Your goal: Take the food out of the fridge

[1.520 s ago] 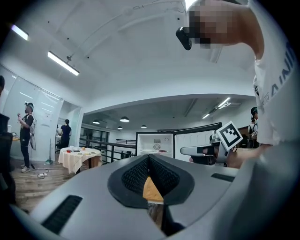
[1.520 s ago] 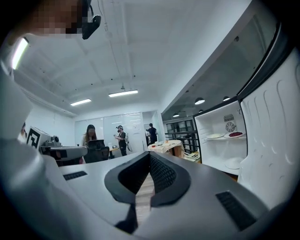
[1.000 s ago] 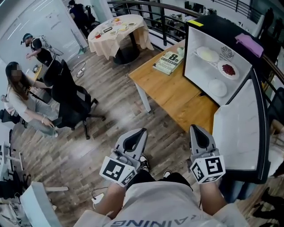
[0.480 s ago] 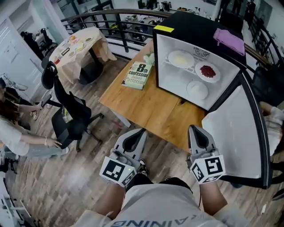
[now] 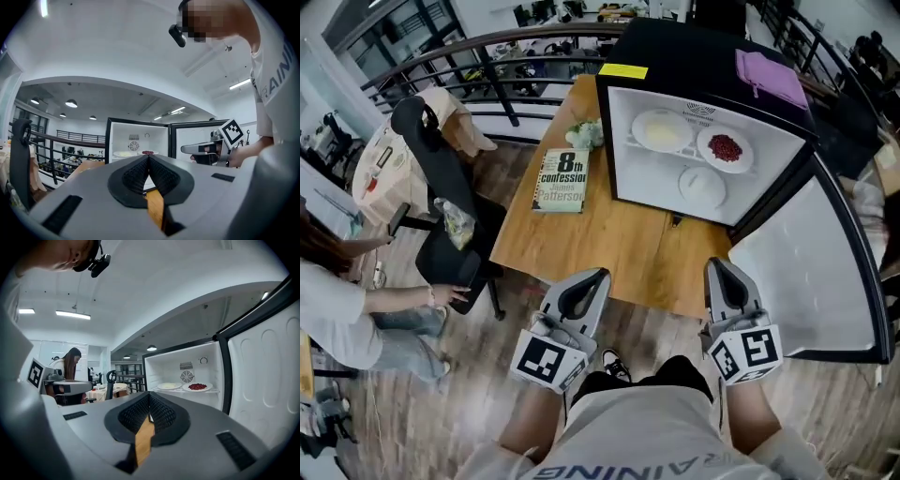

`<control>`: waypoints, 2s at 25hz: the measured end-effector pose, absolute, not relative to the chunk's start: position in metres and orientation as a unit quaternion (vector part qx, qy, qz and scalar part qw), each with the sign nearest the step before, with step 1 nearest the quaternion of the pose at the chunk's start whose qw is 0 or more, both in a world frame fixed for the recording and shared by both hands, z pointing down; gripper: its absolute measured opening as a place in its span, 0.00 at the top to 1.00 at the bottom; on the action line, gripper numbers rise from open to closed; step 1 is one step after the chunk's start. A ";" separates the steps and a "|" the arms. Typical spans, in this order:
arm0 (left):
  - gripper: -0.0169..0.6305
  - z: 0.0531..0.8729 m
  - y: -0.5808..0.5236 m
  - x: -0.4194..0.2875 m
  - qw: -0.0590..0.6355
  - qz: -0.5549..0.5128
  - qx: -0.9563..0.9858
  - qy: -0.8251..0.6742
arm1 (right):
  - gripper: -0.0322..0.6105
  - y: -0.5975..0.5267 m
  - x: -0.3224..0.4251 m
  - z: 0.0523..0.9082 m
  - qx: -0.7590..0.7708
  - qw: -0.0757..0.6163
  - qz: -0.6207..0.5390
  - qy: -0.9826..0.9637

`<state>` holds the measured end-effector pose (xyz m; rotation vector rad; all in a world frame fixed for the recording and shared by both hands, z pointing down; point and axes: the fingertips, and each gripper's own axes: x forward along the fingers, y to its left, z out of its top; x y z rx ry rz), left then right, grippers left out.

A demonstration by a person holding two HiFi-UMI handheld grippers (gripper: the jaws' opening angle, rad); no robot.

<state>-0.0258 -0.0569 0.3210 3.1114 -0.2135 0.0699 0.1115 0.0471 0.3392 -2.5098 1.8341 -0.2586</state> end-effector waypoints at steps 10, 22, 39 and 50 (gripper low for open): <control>0.96 0.322 -0.075 0.023 0.010 0.024 1.000 -0.003 | 0.92 0.055 0.145 0.342 -0.849 0.018 -0.087 0.521; 0.96 0.330 -0.054 0.094 -0.003 0.052 0.999 0.003 | 0.92 0.081 0.214 0.363 -0.854 0.046 -0.109 0.506; 0.96 0.350 -0.106 0.095 0.012 0.053 0.996 0.066 | 0.92 0.031 0.200 0.398 -0.871 0.130 -0.195 0.432; 0.96 0.383 -0.124 0.086 0.031 0.086 0.994 0.063 | 0.78 -0.033 0.237 0.513 -0.824 0.342 -0.336 0.303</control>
